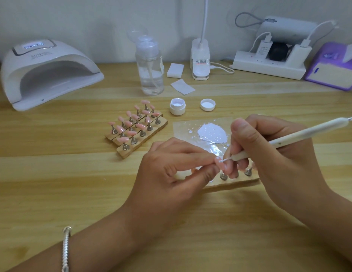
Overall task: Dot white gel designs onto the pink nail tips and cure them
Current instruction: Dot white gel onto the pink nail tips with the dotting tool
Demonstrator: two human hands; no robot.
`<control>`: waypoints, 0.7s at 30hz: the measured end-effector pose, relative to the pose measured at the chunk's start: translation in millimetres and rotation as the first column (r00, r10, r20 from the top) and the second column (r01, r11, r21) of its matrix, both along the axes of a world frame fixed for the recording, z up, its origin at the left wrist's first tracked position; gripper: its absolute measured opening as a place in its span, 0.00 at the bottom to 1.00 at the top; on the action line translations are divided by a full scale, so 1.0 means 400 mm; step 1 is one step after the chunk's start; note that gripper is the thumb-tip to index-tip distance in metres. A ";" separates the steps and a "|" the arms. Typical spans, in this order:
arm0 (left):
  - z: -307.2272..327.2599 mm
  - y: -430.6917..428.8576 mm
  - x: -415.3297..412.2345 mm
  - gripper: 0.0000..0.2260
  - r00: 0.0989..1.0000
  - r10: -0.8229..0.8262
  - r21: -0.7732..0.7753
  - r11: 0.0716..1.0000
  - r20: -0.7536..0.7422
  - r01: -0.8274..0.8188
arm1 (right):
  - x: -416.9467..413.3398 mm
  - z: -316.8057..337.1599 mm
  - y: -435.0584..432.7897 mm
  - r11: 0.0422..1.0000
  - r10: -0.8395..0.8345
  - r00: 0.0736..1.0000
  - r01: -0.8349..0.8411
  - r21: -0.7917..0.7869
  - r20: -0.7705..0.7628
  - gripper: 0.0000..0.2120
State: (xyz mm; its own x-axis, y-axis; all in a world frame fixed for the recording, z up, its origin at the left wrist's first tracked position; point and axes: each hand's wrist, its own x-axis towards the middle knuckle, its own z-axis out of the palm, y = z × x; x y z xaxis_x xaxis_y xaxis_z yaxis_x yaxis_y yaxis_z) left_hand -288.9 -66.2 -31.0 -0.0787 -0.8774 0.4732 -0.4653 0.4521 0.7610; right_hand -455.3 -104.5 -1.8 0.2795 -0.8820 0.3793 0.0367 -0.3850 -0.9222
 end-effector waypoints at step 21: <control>-0.003 -0.001 -0.004 0.05 0.999 0.024 0.008 1.000 -0.025 -0.024 | -0.069 -0.011 -0.106 0.964 -0.225 0.941 0.252 0.082 -0.251 0.28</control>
State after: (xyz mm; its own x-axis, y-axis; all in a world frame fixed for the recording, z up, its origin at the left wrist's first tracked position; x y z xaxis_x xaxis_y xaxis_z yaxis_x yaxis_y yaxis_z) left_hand -290.4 -66.4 -32.1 -0.0457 -0.8827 0.4677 -0.4566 0.4349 0.7761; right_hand -483.1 -146.8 -6.3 0.1257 -0.9667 0.2230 -0.2689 -0.2496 -0.9303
